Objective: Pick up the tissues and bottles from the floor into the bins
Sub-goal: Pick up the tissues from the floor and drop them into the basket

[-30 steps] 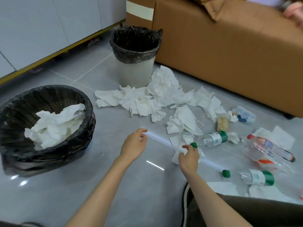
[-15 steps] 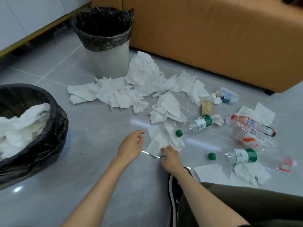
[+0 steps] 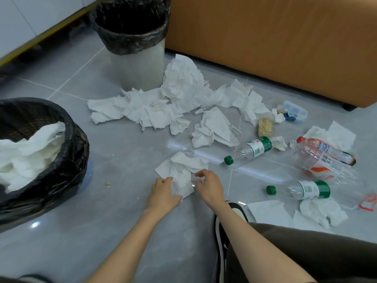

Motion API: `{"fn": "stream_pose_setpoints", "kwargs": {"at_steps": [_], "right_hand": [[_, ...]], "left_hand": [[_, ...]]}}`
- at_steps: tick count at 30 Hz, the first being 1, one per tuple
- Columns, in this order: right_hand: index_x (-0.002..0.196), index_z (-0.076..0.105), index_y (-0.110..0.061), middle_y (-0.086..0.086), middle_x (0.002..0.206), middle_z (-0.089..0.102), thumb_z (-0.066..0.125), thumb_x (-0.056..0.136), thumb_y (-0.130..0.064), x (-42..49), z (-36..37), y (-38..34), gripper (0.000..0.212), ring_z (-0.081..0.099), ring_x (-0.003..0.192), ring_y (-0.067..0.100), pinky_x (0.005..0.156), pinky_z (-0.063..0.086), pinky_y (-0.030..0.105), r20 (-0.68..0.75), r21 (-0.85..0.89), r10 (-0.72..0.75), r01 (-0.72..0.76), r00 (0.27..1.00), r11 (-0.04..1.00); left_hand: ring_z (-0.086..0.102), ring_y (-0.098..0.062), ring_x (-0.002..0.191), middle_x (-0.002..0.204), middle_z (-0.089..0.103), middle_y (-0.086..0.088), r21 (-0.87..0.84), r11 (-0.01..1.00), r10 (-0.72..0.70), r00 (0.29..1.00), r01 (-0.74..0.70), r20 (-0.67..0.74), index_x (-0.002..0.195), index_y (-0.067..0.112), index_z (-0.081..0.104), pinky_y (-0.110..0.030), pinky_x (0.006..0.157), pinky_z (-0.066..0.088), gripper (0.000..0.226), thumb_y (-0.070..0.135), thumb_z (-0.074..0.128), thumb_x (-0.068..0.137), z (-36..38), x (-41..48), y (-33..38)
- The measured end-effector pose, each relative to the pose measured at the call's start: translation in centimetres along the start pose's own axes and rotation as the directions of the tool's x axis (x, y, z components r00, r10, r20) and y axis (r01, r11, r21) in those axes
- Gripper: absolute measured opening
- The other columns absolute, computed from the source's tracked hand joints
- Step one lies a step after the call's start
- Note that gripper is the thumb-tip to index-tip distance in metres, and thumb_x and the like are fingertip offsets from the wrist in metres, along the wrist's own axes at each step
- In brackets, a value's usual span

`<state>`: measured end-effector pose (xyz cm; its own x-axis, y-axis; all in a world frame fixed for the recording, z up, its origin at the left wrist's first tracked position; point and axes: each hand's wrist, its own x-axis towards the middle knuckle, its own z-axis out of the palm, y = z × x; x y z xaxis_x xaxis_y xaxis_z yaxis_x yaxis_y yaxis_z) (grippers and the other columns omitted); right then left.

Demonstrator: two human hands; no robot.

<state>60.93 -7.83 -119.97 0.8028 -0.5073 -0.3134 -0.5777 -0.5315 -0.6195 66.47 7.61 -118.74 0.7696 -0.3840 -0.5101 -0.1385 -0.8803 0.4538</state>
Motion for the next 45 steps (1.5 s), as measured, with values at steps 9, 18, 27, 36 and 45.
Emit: {"fn": "stream_pose_setpoints", "kwargs": {"at_steps": [9, 18, 27, 36, 45], "right_hand": [[0.141, 0.04, -0.024, 0.001, 0.156, 0.019, 0.044, 0.087, -0.001, 1.6, -0.6, -0.1, 0.059, 0.025, 0.135, 0.027, 0.093, 0.038, 0.033, 0.131, -0.127, -0.064, 0.081, 0.989, 0.989], [0.125, 0.044, -0.015, 0.007, 0.121, 0.047, 0.058, 0.088, -0.018, 2.4, 0.9, 0.0, 0.04, 0.045, 0.108, 0.027, 0.079, 0.044, 0.036, 0.202, -0.424, -0.016, 0.102, 0.979, 0.9], [0.093, 0.059, -0.015, -0.001, 0.085, 0.06, 0.053, 0.084, -0.019, 1.7, -0.2, 0.2, 0.012, 0.056, 0.078, 0.022, 0.064, 0.042, 0.028, 0.002, -0.046, 0.159, -0.159, 0.987, 0.986], [0.073, 0.048, -0.012, 0.008, 0.07, 0.045, 0.065, 0.081, -0.02, 2.8, -4.0, -8.0, 0.021, 0.042, 0.067, 0.019, 0.063, 0.037, 0.032, -0.044, 0.502, 0.172, -0.127, 0.984, 0.855], [0.089, 0.062, -0.005, 0.005, 0.082, 0.062, 0.067, 0.079, -0.03, 0.9, -3.6, -22.2, 0.028, 0.054, 0.074, 0.014, 0.066, 0.045, 0.033, 0.005, 0.47, -0.237, 0.207, 0.972, 0.858]], "left_hand": [[0.041, -0.021, 0.117, 0.126, 0.039, -0.001, 0.327, 0.933, 0.176, 0.983, -0.15, -0.052, 0.126, 0.022, 0.043, -0.029, 0.087, 0.04, 0.059, 0.045, 0.067, 0.078, 1.6, 1.0, -1.1], [0.061, -0.026, 0.069, 0.074, 0.06, -0.003, 0.264, 0.915, 0.356, 0.919, -0.306, -0.168, 0.066, 0.016, 0.067, -0.029, 0.051, 0.038, 0.01, 0.012, 0.076, 0.065, 2.2, 0.5, -3.0], [0.057, -0.015, 0.099, 0.105, 0.063, 0.007, 0.016, 0.968, 0.245, 0.926, -0.251, -0.288, 0.099, 0.021, 0.068, -0.027, 0.075, 0.043, 0.014, 0.027, 0.06, 0.09, -1.4, 0.3, -1.5], [0.06, -0.01, 0.073, 0.092, 0.065, 0.006, -0.312, 0.888, 0.112, 0.815, -0.339, -0.568, 0.09, 0.017, 0.072, -0.026, 0.069, 0.052, 0.008, 0.022, 0.067, 0.086, -9.7, -0.8, 0.5], [0.057, 0.004, 0.073, 0.093, 0.064, 0.006, -0.396, 0.815, -0.062, 0.617, -0.423, -0.785, 0.093, 0.014, 0.07, -0.001, 0.063, 0.04, 0.01, 0.02, 0.067, 0.087, -19.2, -4.9, -2.3]]}}
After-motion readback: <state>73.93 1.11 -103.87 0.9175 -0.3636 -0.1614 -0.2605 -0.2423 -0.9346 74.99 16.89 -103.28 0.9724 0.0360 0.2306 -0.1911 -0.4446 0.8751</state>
